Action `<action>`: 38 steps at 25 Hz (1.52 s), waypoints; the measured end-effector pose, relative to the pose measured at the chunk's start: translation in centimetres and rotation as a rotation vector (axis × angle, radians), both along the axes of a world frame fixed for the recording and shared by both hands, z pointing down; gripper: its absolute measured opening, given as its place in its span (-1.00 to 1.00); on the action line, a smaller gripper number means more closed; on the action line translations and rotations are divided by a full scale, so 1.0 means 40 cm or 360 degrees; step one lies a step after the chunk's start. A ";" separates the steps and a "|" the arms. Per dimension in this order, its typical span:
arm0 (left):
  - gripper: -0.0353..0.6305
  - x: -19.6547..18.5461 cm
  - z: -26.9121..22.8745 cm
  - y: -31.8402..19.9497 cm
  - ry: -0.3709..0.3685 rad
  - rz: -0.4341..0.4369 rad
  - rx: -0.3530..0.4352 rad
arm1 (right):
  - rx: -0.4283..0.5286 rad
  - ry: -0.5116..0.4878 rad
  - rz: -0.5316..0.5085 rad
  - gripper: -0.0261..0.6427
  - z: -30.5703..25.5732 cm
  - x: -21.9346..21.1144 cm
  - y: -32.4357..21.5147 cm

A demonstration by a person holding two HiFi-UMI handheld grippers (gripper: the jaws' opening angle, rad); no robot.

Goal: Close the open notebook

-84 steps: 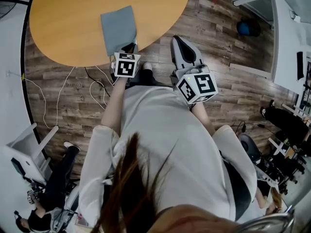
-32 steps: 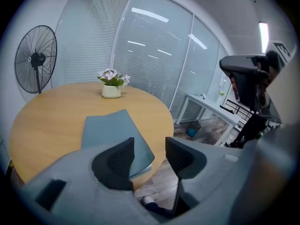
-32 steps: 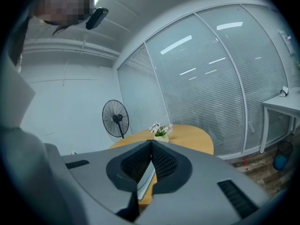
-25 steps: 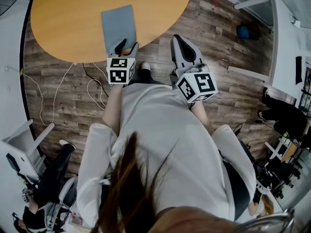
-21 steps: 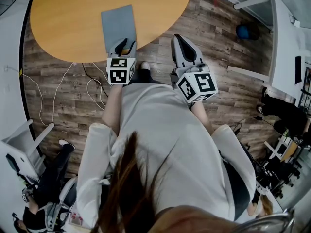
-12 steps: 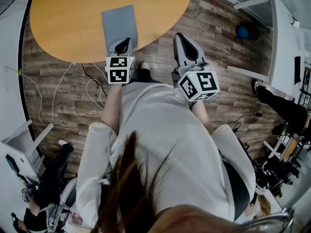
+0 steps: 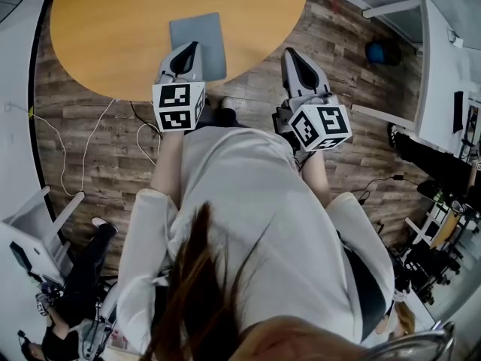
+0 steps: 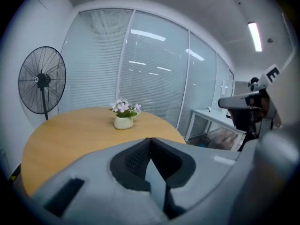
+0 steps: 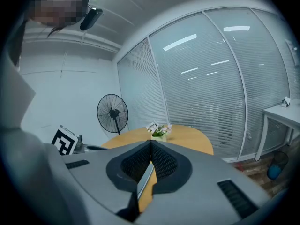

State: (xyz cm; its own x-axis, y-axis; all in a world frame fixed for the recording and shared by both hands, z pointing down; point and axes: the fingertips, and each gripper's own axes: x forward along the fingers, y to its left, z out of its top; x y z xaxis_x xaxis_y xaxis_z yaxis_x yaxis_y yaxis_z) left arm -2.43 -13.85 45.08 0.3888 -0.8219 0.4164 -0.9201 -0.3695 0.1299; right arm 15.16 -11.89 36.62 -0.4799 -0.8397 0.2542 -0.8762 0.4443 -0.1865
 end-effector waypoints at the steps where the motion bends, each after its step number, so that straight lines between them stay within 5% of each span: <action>1: -0.84 -0.016 -0.024 -0.011 0.0013 -0.0005 0.0034 | 0.0006 0.0030 -0.0002 -0.91 -0.004 -0.010 -0.007; 14: -0.85 -0.207 -0.310 -0.067 0.0132 0.0034 0.0389 | 0.0083 0.0060 0.0090 -0.91 -0.102 -0.149 -0.048; 22: -0.85 -0.316 -0.437 -0.034 0.0209 -0.0003 0.0557 | 0.0177 -0.0111 0.0127 -0.92 -0.209 -0.205 -0.051; 26: -0.85 -0.364 -0.453 -0.007 0.0236 -0.0058 0.0574 | 0.0198 -0.0151 0.0133 -0.91 -0.239 -0.226 -0.039; 38: -0.85 -0.373 -0.380 -0.010 0.0310 -0.0100 0.0480 | 0.0163 0.0095 0.0141 -0.91 -0.193 -0.255 -0.020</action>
State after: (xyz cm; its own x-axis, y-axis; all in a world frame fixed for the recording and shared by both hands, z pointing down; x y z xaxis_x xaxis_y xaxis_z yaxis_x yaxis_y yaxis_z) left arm -17.37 -14.26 29.89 0.3820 -0.9211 0.0743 -0.9109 -0.3617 0.1987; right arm 4.95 -12.71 28.91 -0.3893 -0.9011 0.1911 -0.9211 0.3787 -0.0906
